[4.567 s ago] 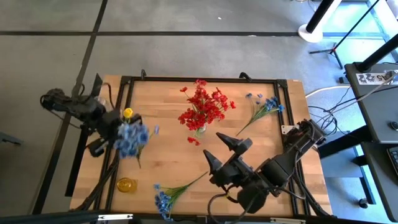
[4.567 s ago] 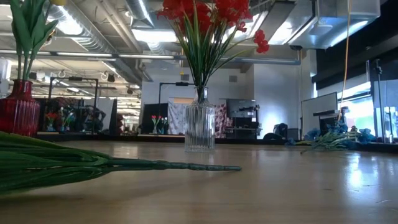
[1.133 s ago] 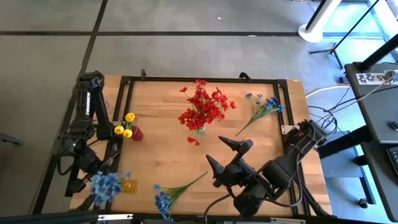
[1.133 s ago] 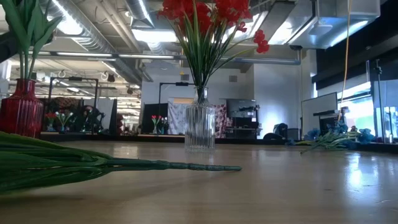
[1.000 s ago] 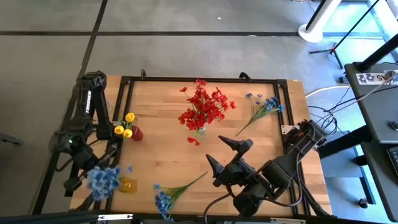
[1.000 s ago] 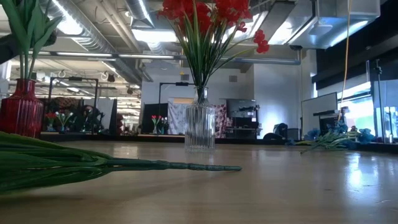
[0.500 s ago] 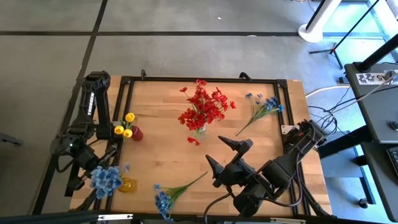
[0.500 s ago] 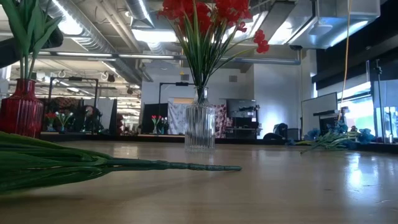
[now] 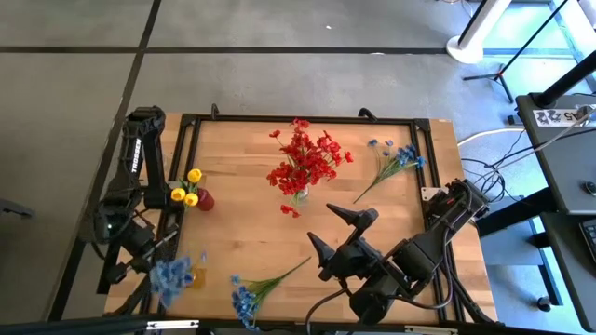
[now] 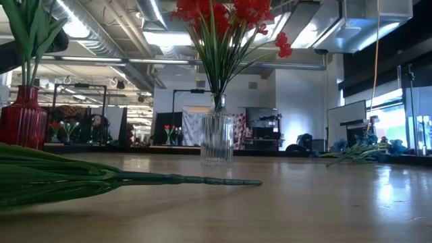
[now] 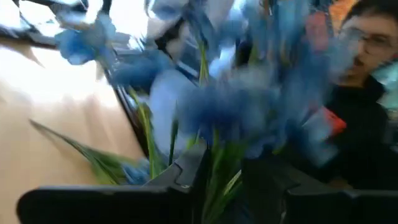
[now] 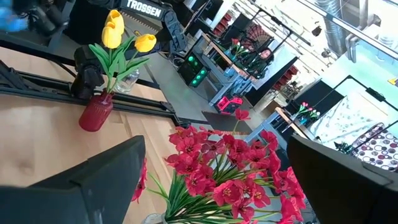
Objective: Sort flowers into vase by color
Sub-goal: Put the top left blue flower into the yellow vase, then put the bottom blue flower into the yellow vase
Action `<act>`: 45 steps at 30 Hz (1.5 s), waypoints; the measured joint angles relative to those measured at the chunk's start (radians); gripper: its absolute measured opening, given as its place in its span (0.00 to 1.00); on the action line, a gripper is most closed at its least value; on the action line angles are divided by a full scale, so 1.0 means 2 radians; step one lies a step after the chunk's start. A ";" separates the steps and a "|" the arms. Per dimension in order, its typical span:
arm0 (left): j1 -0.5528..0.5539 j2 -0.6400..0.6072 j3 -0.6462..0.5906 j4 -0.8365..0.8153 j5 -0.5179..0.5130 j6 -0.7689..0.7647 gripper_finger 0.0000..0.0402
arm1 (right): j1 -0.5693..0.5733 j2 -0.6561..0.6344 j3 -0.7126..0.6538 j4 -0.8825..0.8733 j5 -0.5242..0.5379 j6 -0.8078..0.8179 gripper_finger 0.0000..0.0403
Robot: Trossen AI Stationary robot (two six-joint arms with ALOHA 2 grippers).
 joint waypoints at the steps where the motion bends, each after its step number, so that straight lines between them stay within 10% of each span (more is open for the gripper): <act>1: 0.000 0.000 0.000 -0.007 0.015 -0.019 0.23 | 0.000 0.000 0.000 0.000 0.000 0.000 0.97; 24: 0.000 -0.049 0.020 -0.160 0.147 -0.543 0.25 | -0.066 0.000 0.000 -0.001 -0.273 -0.013 0.97; 45: 0.001 -0.048 0.135 -0.268 0.025 -0.189 0.25 | -0.075 0.001 0.000 0.000 -0.352 -0.027 0.97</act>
